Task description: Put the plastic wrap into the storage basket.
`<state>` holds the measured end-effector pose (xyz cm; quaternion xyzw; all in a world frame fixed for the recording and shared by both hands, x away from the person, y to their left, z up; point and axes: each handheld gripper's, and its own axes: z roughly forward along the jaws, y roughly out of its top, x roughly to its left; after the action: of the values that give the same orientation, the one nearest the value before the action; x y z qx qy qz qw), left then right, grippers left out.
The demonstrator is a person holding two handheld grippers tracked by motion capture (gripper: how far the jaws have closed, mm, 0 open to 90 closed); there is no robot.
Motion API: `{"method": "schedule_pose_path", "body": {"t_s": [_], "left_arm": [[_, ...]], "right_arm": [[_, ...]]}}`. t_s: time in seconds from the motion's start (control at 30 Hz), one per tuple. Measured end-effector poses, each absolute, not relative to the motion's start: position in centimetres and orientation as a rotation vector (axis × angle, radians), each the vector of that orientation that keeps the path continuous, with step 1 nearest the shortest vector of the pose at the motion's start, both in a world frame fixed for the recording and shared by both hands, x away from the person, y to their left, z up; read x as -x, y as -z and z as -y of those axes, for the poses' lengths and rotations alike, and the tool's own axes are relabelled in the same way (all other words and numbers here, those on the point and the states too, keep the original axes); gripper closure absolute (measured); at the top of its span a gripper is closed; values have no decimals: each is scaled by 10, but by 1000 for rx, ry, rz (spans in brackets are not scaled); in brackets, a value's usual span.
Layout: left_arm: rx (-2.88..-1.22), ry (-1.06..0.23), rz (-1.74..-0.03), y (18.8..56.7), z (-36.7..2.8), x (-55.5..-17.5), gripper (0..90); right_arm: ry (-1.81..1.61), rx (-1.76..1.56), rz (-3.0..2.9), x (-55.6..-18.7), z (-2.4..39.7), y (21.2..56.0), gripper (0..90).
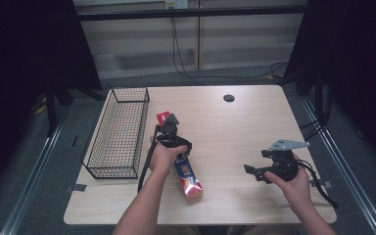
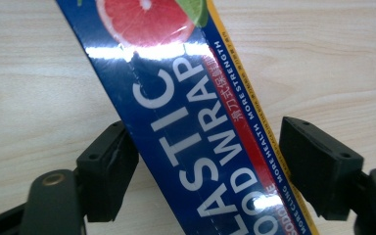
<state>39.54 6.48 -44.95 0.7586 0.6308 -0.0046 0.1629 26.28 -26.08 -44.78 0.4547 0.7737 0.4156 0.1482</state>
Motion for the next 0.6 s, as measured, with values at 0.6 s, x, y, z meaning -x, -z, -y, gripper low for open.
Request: {"method": "schedule_pose_path", "body": {"t_s": [0.6], "left_arm": [[-2255, -46, -1824, 448, -54, -395, 343]], "right_arm": [[-1220, -1314, -2209, -263, 263, 446, 84]]}}
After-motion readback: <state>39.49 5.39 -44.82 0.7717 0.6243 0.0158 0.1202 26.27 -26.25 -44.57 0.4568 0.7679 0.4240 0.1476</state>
